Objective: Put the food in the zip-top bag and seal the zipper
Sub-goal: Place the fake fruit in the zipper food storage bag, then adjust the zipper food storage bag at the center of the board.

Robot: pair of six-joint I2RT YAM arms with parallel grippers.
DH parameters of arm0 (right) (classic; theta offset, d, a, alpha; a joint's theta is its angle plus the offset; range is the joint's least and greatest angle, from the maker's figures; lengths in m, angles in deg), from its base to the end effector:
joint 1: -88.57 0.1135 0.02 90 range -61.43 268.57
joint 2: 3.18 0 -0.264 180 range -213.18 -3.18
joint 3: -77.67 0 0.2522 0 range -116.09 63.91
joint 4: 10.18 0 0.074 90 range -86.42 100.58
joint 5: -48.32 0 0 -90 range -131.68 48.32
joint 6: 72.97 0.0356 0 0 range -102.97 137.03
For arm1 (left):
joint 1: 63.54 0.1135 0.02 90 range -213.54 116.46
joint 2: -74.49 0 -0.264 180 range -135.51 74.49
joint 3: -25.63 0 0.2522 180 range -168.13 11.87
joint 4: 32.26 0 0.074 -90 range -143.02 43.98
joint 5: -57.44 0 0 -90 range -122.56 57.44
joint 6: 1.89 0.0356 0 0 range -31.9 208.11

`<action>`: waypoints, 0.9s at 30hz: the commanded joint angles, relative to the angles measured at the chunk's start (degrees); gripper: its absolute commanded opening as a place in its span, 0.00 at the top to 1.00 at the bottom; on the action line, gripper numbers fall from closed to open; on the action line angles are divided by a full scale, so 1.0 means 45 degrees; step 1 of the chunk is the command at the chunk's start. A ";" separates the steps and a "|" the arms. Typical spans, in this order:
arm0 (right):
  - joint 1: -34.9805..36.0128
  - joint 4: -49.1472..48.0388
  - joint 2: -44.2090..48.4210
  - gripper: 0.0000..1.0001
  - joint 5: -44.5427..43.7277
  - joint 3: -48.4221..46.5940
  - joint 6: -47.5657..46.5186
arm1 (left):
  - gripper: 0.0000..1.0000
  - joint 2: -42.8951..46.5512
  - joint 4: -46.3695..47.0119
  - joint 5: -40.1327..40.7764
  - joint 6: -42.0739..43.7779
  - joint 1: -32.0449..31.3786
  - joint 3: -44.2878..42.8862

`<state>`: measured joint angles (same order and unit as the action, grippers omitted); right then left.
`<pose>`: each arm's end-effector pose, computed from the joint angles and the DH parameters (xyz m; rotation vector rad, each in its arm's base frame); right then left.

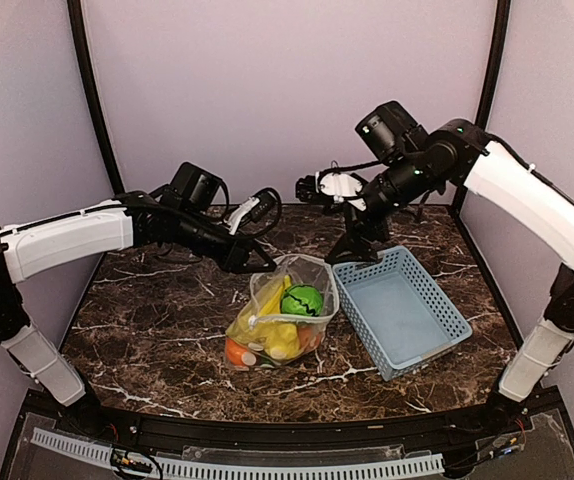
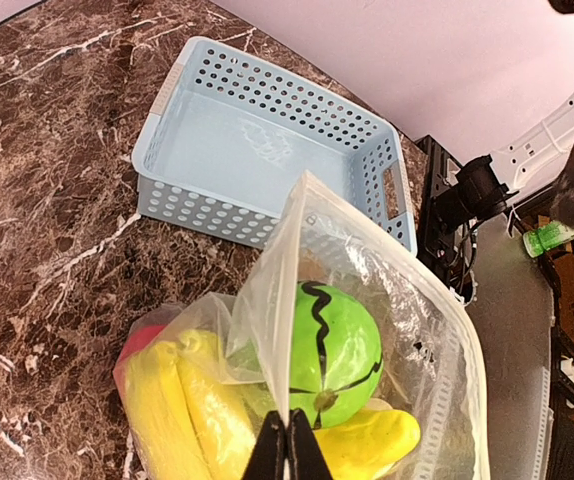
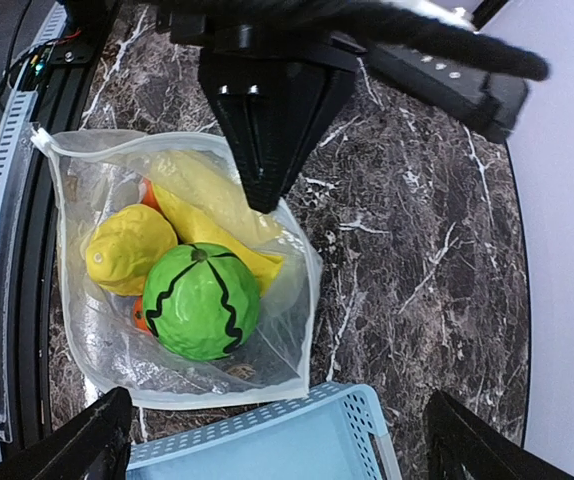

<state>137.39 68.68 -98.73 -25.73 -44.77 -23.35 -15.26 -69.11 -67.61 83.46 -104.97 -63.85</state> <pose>0.2146 0.2602 0.4051 -1.8195 1.6753 0.4078 0.2514 -0.2491 0.3141 1.0606 2.0536 -1.1079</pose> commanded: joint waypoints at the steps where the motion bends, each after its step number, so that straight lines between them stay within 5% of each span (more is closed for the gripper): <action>1: -0.0680 -0.1370 0.1067 0.01 -0.0008 0.0629 0.0522 | 0.99 -0.0035 -0.0338 -0.0006 0.0143 -0.0044 -0.0388; 9: -0.2530 -0.4445 0.2983 0.01 -0.2076 0.2896 0.1006 | 0.99 -0.0188 -0.0935 0.0262 0.0252 -0.0041 -0.1180; 12: -0.3955 -0.7007 0.3481 0.01 -0.4661 0.3664 0.2808 | 0.99 -0.0193 -0.1160 0.0331 0.0219 -0.0044 -0.1478; 17: -0.6854 -0.7661 0.3764 0.01 -0.1675 0.4460 0.4741 | 0.99 -0.0186 -0.1671 0.0446 0.0219 -0.0049 -0.2113; 21: -0.6905 -0.8110 0.4574 0.04 0.0480 0.6040 0.4068 | 0.99 -0.0144 -0.2158 0.0598 0.0265 -0.0051 -0.2549; 27: -0.6532 -0.6222 0.4722 0.23 0.6249 0.6668 0.2145 | 0.99 -0.0080 -0.2485 0.1016 0.0374 -0.0033 -0.2708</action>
<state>106.35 37.14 -78.64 -17.34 -15.86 -8.45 -16.31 -78.10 -64.37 84.01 -104.97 -74.17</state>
